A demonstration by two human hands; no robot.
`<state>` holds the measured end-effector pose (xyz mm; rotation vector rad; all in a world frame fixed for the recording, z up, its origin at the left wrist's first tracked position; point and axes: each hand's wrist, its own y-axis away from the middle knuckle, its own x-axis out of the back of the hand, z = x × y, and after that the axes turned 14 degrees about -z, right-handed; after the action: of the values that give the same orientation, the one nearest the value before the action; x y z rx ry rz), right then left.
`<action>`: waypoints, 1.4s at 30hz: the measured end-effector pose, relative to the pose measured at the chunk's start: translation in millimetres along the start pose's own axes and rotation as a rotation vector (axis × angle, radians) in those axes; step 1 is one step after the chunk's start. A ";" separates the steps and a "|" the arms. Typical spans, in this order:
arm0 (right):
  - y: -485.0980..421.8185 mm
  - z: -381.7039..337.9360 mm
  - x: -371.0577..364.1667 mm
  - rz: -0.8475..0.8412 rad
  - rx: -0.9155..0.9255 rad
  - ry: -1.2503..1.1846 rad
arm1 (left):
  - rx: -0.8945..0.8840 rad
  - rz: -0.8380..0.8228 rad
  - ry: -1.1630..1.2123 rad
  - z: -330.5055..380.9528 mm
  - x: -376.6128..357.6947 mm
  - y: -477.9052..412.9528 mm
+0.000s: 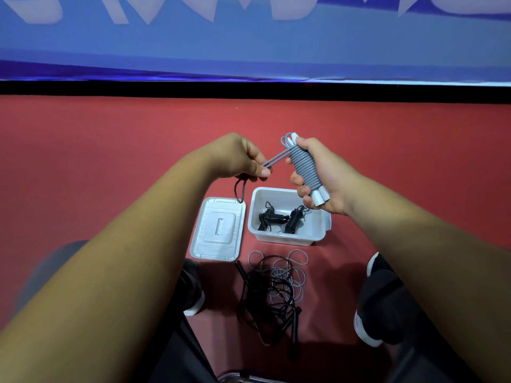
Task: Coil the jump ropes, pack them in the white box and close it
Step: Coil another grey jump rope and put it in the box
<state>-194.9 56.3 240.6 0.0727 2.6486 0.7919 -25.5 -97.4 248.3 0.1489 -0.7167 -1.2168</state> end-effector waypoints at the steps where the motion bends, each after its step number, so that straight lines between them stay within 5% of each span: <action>1: 0.5 -0.1 -0.7 -0.015 -0.004 0.006 | 0.019 0.004 -0.023 -0.4 0.1 0.0; 9: 10.3 2.7 -5.1 -0.297 -0.075 0.064 | 0.061 0.001 0.032 -4.6 0.6 0.5; 24: 14.1 12.2 -5.2 -0.693 -0.308 0.050 | -0.152 -0.060 0.096 9.6 -8.2 6.3; 42: -8.0 21.4 3.2 -0.067 -0.262 0.083 | -0.154 0.124 -0.383 20.3 -5.8 1.4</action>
<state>-189.5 61.2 218.7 -0.1195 2.5826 1.1333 -37.0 -86.3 262.3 -0.2597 -0.9445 -1.1881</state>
